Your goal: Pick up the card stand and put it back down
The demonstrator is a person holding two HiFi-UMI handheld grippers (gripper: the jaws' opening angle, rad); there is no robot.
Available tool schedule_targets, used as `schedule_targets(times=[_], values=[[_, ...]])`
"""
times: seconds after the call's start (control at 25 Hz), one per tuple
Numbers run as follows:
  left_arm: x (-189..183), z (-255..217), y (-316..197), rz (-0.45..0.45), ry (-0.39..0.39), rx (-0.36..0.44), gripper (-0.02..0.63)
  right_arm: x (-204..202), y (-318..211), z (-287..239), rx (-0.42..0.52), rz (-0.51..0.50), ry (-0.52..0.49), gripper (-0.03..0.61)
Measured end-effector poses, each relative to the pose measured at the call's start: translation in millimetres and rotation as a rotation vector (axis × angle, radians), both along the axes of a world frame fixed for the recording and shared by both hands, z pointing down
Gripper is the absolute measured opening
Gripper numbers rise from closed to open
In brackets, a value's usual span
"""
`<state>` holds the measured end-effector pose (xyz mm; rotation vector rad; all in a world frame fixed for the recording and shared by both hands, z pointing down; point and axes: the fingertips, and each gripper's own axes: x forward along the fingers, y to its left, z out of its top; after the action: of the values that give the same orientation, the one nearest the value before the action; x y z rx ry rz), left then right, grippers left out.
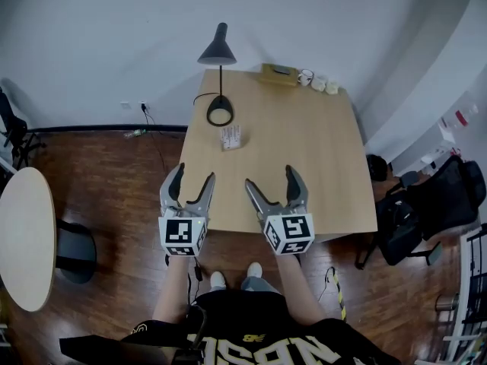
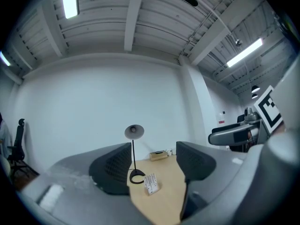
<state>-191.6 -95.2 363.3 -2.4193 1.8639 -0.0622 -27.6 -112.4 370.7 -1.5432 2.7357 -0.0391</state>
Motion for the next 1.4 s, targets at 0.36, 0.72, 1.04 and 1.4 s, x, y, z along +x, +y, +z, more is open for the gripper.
schedule_targets(times=[0.36,0.72,1.04,1.4], values=[[-4,-10,14,-0.035,-0.008,0.025,0.305,16,7,-16,0.031,0.046,-0.019,0.462],[10,-24,20,-0.082,-0.024,0.046,0.295,33,3,-26,0.053,0.067,0.015,0.43],[20,-21,21,-0.09,-0.007,0.036,0.295,43,5,-21,0.04,0.075,0.023,0.423],[20,-13,16,-0.093,-0.018,0.01,0.295,38,-1,-20,0.036,0.063,0.027,0.42]])
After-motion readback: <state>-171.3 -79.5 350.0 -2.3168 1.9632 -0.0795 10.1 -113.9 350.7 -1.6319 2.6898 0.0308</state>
